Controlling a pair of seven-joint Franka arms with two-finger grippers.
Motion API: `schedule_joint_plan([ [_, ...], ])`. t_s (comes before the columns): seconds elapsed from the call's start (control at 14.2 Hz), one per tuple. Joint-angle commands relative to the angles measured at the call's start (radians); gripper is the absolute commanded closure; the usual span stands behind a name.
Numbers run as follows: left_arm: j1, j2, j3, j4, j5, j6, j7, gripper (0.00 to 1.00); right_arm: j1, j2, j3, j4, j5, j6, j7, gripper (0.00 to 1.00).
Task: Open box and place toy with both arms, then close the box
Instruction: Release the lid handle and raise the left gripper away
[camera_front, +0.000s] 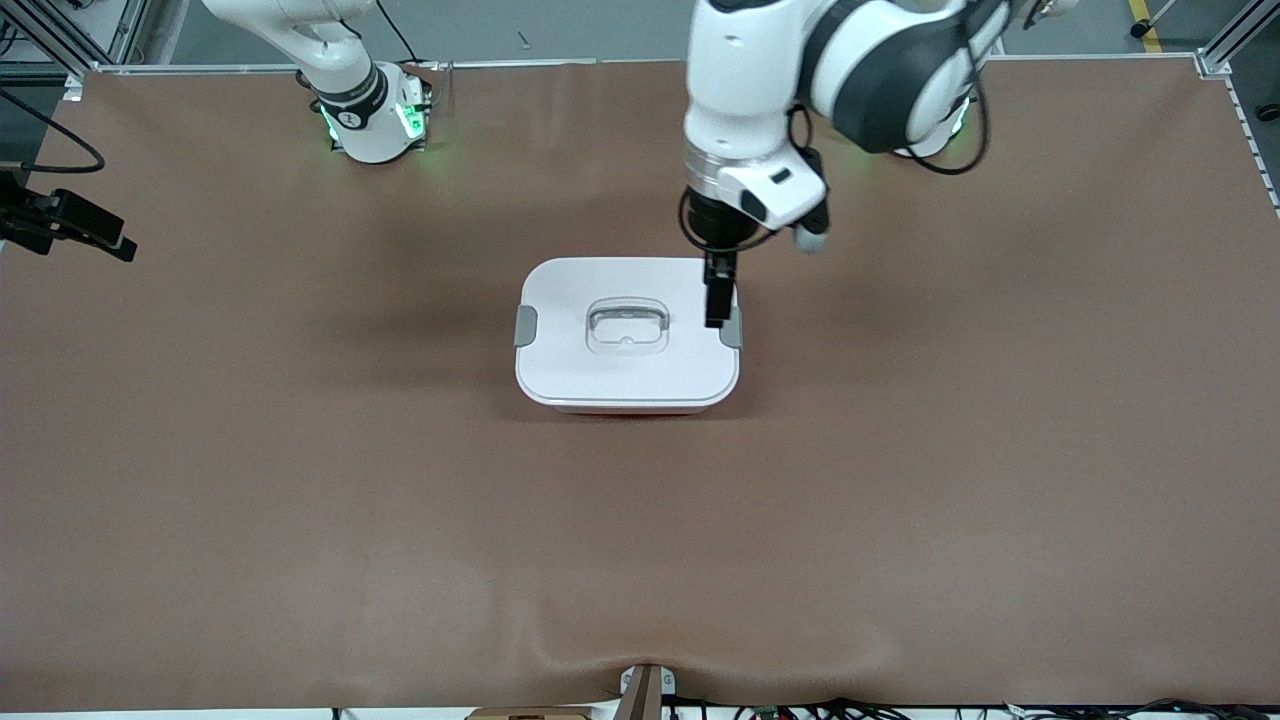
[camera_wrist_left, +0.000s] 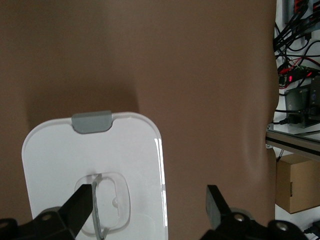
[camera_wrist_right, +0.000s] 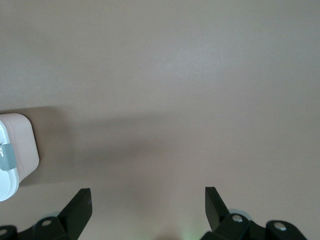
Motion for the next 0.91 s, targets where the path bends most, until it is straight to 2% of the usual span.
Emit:
schedule_joint_plan([
  [0.0, 0.083, -0.031, -0.011, -0.019, -0.065, -0.005, 0.151, 0.00, 0.007, -0.024, -0.004, -0.018, 0.010, -0.002, 0.013, 0.00],
  [0.28, 0.181, -0.031, -0.010, 0.016, -0.123, -0.102, 0.364, 0.00, 0.005, -0.024, -0.004, -0.018, 0.010, -0.002, 0.013, 0.00],
  [0.84, 0.390, -0.029, -0.010, 0.056, -0.246, -0.154, 0.807, 0.00, 0.007, -0.023, -0.004, -0.018, 0.010, 0.004, 0.013, 0.00],
])
